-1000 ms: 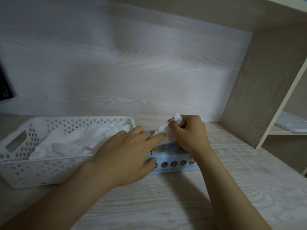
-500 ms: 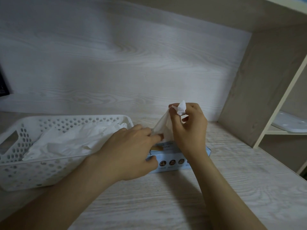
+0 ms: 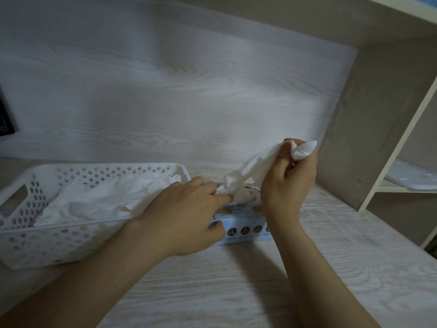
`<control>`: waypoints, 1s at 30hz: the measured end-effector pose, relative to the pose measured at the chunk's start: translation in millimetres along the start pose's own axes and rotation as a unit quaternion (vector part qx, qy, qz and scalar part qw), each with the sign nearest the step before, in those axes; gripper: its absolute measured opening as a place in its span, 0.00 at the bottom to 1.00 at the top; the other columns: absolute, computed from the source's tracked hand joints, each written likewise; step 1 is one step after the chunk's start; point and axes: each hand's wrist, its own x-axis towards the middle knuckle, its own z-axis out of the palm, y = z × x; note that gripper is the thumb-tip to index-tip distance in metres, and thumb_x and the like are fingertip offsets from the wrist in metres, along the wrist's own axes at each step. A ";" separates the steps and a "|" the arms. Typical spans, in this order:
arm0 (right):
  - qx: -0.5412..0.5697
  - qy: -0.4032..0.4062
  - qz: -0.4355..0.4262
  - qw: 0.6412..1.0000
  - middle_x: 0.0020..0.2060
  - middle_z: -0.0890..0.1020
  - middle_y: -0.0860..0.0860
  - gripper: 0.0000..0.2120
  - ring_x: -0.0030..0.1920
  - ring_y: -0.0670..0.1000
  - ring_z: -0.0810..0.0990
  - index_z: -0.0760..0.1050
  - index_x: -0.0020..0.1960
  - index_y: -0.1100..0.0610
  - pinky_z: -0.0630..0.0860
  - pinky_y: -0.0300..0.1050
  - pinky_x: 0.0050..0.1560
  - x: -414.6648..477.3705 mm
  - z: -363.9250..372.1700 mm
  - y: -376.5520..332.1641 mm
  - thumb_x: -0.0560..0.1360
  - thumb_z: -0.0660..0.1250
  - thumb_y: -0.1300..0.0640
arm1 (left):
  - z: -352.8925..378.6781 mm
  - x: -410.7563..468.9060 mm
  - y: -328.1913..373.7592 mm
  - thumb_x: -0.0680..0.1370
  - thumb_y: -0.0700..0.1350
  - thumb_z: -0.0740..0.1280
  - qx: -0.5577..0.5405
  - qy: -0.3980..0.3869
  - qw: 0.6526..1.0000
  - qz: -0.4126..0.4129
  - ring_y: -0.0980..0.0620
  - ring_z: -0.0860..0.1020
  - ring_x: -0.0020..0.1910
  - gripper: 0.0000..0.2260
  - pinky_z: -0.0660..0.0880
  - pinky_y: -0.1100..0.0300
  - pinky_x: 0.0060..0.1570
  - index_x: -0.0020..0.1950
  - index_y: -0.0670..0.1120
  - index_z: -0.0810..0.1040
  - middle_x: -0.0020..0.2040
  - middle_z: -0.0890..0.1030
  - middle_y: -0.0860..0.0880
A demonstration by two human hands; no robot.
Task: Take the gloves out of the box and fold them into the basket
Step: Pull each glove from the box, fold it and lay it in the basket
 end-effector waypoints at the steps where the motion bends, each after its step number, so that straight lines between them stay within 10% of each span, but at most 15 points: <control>1: 0.013 0.020 0.006 1.000 0.41 0.76 0.41 0.06 0.40 0.35 0.76 0.73 0.54 0.58 0.70 0.28 0.43 3.4 -1.3 0.0 0.87 0.60 0.57 | 0.6 -0.6 0.1 0.81 0.59 0.57 0.007 0.002 1.000 0.002 0.55 0.69 0.60 0.21 0.73 0.54 0.55 0.74 0.61 0.70 0.58 0.73 0.59; 5: 0.040 0.036 0.051 0.997 0.40 0.77 0.45 0.09 0.38 0.37 0.76 0.72 0.49 0.56 0.72 0.34 0.42 15.0 -5.5 5.9 0.87 0.61 0.55 | 1.3 -3.6 2.3 0.81 0.60 0.56 0.007 0.008 1.000 0.004 0.56 0.69 0.61 0.21 0.71 0.56 0.56 0.73 0.60 0.71 0.61 0.75 0.59; 9: 0.013 -0.134 0.138 0.981 0.34 0.83 0.49 0.12 0.35 0.47 0.81 0.78 0.41 0.58 0.78 0.47 0.38 6.9 -1.0 7.5 0.80 0.66 0.53 | -4.0 -7.3 3.8 0.81 0.63 0.57 -0.038 0.065 0.997 -0.013 0.58 0.73 0.56 0.16 0.75 0.57 0.52 0.63 0.60 0.76 0.53 0.78 0.59; 12: 0.060 -0.256 0.230 0.937 0.44 0.88 0.58 0.08 0.49 0.58 0.88 0.84 0.49 0.57 0.85 0.61 0.54 1.1 -0.2 0.6 0.81 0.69 0.54 | -6.5 -8.6 4.4 0.81 0.56 0.54 -0.058 0.113 0.992 -0.019 0.57 0.73 0.44 0.12 0.74 0.60 0.40 0.47 0.55 0.74 0.41 0.75 0.57; 18: 0.192 -0.246 0.332 0.890 0.57 0.87 0.52 0.12 0.55 0.50 0.88 0.79 0.68 0.48 0.83 0.43 0.48 3.9 -0.5 -7.6 0.86 0.65 0.53 | -8.0 -11.6 -3.0 0.72 0.35 0.65 -0.029 0.164 0.986 0.014 0.55 0.75 0.39 0.08 0.72 0.65 0.39 0.48 0.47 0.75 0.41 0.77 0.54; 24: 0.201 -0.293 0.309 0.882 0.48 0.83 0.55 0.07 0.52 0.58 0.82 0.81 0.51 0.55 0.79 0.58 0.51 2.7 -0.3 -7.9 0.84 0.66 0.55 | -15.4 -11.3 -0.8 0.73 0.46 0.73 -0.086 0.254 0.962 -0.048 0.54 0.72 0.39 0.18 0.70 0.61 0.28 0.53 0.50 0.64 0.44 0.71 0.54; 30: 0.380 -0.424 0.397 0.720 0.52 0.81 0.59 0.12 0.52 0.60 0.80 0.75 0.55 0.59 0.77 0.52 0.54 0.9 -1.7 -15.7 0.74 0.60 0.58 | -20.4 -9.3 -0.2 0.71 0.53 0.80 -0.003 0.272 0.960 -0.062 0.45 0.73 0.56 0.23 0.76 0.49 0.47 0.63 0.49 0.80 0.60 0.74 0.46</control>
